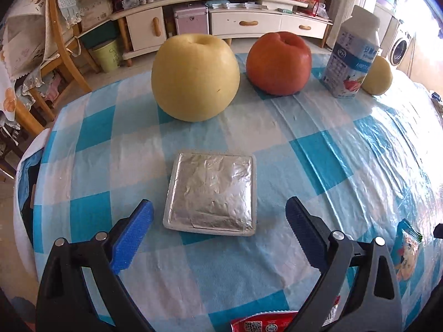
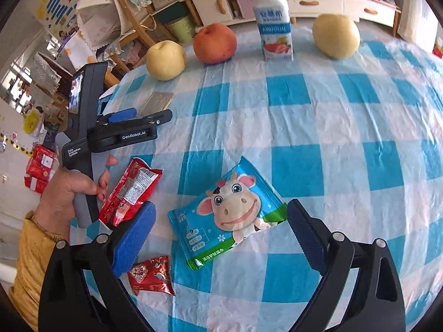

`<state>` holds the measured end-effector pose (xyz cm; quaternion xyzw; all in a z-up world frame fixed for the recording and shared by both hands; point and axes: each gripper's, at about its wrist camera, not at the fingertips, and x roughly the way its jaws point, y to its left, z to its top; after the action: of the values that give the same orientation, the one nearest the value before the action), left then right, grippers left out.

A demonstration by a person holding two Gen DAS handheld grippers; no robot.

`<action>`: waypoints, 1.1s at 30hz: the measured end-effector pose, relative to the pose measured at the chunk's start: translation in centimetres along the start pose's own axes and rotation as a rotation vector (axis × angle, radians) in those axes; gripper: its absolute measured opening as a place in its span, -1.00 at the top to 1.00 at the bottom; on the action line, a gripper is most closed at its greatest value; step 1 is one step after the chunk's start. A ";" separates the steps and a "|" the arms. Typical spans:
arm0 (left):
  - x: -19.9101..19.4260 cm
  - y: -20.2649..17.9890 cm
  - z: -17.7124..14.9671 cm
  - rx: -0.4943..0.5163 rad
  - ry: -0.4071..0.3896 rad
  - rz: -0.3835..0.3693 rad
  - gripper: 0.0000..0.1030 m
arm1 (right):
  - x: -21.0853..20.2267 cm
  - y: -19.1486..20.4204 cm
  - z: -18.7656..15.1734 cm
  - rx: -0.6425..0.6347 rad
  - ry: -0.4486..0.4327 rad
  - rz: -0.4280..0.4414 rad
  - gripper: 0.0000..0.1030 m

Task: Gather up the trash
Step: 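Reach the left tool toward the silver foil packet while the right tool approaches the cow-print wipes pack, then grasp the silver foil packet with the left tool while the right tool grasps the cow-print wipes pack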

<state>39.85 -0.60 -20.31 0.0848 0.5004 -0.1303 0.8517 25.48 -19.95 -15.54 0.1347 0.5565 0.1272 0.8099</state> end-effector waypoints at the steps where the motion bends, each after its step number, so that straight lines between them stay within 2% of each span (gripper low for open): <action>1: 0.2 0.2 0.0 -0.003 0.001 0.002 -0.85 | 0.3 -0.3 -0.1 0.023 0.012 0.009 -0.83; 2: 0.1 0.4 0.0 -0.007 -0.005 -0.001 -0.84 | 0.5 -0.4 -0.1 0.031 0.021 0.011 -0.83; 4: 0.0 0.7 0.2 -0.014 -0.018 -0.004 -0.72 | 1.1 -0.4 -0.3 0.033 0.044 0.015 -0.65; 5: -0.1 0.8 0.4 -0.015 -0.026 -0.001 -0.67 | 1.3 -0.3 -0.5 0.028 0.050 0.016 -0.63; 10: -0.3 1.2 1.0 -0.028 -0.065 0.011 -0.25 | 2.3 0.8 -0.7 -0.059 0.050 -0.060 -0.62; 15: -0.7 0.6 0.3 -0.038 -0.095 0.012 -0.25 | 2.8 1.0 -0.5 -0.100 0.023 -0.086 -0.62; 23: -2.0 -0.8 -2.3 -0.073 -0.121 -0.050 -0.24 | 4.0 1.8 0.0 -0.174 -0.027 -0.109 -0.62; 30: -3.9 -0.9 -5.2 -0.153 -0.155 -0.121 -0.24 | 4.9 2.8 0.1 -0.229 -0.025 -0.110 -0.66; 33: -4.6 -1.2 -6.4 -0.178 -0.164 -0.135 -0.24 | 5.2 3.3 0.0 -0.280 -0.014 -0.114 -0.59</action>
<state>31.98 0.66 -19.41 -0.0357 0.4432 -0.1490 0.8832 27.06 -15.02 -18.86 -0.0106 0.5344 0.1564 0.8306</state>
